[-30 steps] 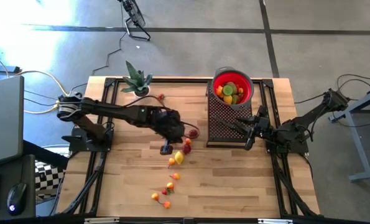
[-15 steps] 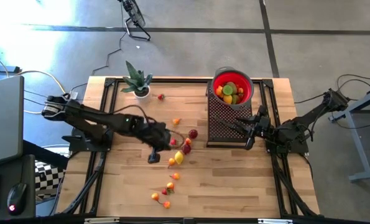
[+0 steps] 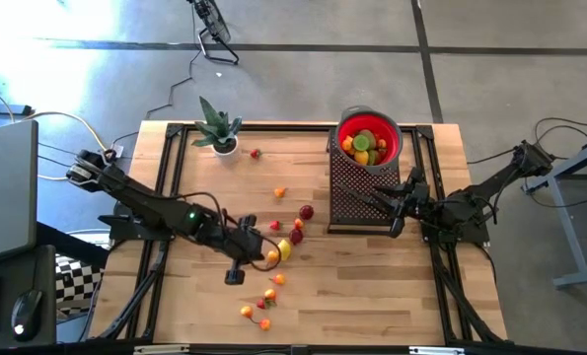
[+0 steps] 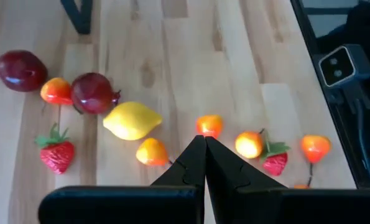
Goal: Pick & Place Fruit
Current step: Put the strawberry into the strainer bowl on the shelf
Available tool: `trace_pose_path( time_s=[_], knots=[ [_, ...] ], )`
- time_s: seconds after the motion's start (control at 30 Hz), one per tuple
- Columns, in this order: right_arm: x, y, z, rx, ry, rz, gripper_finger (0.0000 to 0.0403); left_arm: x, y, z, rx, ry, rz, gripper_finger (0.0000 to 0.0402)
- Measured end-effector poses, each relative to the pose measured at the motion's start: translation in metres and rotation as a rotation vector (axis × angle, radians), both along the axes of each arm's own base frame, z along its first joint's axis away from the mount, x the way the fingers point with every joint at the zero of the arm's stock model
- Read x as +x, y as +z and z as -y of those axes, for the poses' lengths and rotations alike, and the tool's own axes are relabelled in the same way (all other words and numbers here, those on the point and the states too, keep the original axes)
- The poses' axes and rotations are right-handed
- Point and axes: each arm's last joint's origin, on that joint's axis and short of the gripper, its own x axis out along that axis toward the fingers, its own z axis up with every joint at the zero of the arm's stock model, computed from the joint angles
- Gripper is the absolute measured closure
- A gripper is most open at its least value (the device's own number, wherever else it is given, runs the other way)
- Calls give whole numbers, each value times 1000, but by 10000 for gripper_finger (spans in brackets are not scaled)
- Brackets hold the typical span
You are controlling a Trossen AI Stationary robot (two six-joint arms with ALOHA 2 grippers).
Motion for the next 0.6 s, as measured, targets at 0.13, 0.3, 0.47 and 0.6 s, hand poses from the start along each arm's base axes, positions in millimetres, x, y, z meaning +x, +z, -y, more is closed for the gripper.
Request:
trace_pose_path(
  time_s=[0.13,0.3,0.47,0.6],
  knots=[
    [0,0,0,4,1,1,322,1,0,-1,4,7,4,401],
    [1,0,-2,3,58,0,322,7,4,-10,48,110,79,401],
    [1,0,-2,2,79,0,322,16,4,-37,99,183,87,401],
    [1,0,-2,-3,78,-2,322,22,4,-63,89,252,73,401]
  ],
)
